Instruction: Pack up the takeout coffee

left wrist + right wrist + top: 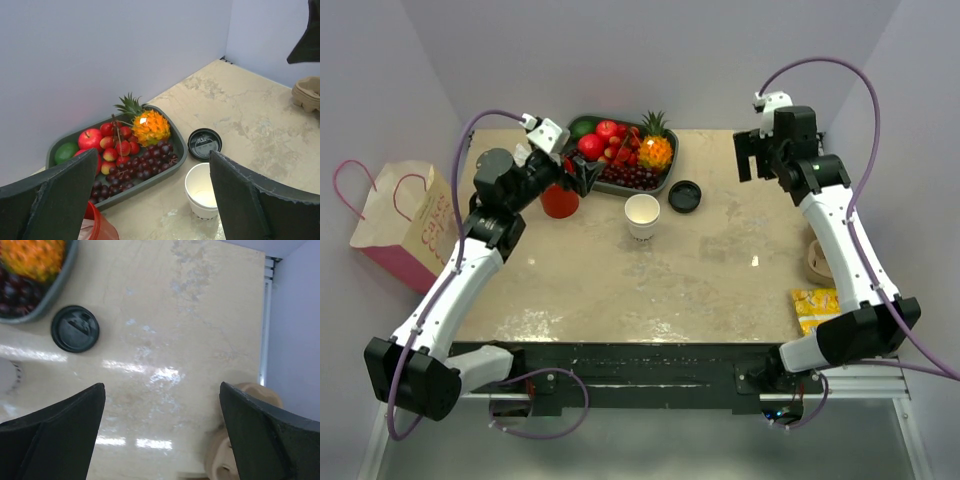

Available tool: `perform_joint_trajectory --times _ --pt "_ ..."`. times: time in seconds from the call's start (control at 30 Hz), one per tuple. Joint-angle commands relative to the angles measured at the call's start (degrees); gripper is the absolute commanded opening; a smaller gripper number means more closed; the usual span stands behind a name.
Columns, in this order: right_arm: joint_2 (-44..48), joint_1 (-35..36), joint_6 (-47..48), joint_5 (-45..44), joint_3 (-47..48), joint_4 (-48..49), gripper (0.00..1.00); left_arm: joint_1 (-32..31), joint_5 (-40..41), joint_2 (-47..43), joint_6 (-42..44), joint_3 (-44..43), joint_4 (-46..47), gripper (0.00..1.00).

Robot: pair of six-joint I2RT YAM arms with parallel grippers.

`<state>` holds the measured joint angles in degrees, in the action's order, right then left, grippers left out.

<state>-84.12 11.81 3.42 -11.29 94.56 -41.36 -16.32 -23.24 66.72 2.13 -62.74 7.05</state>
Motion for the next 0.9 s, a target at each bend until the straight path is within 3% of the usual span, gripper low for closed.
perform_joint_trajectory --times 0.0,0.07,0.2,0.37,0.47,0.7,0.87 --pt "4.8 -1.3 10.6 -4.4 -4.7 -4.6 0.99 -1.1 -0.9 0.3 -1.8 -2.7 3.2 0.96" --pt "3.7 -4.9 10.7 -2.7 -4.4 -8.1 0.98 -1.3 -0.9 0.5 -3.4 -2.2 3.9 0.96" --pt "-0.3 -13.6 8.2 0.4 -3.3 -16.7 0.84 -1.6 -1.0 1.0 -4.6 -1.5 4.8 0.96" --pt "-0.8 -19.6 7.8 0.8 -4.6 -18.6 0.80 -2.1 -1.3 0.7 -4.9 0.2 5.8 0.96" --pt "-0.7 -19.7 8.6 4.7 -4.4 -18.3 0.79 -2.2 -1.3 -0.1 -5.0 1.6 6.4 0.96" --pt "-6.6 -18.7 18.2 27.2 3.2 -20.1 0.70 -2.2 -0.7 -1.5 -2.5 4.0 2.8 0.96" --pt "-10.6 -7.7 27.6 39.0 13.9 -21.6 0.70 -2.2 -3.2 0.6 3.4 -1.4 -10.2 0.90"
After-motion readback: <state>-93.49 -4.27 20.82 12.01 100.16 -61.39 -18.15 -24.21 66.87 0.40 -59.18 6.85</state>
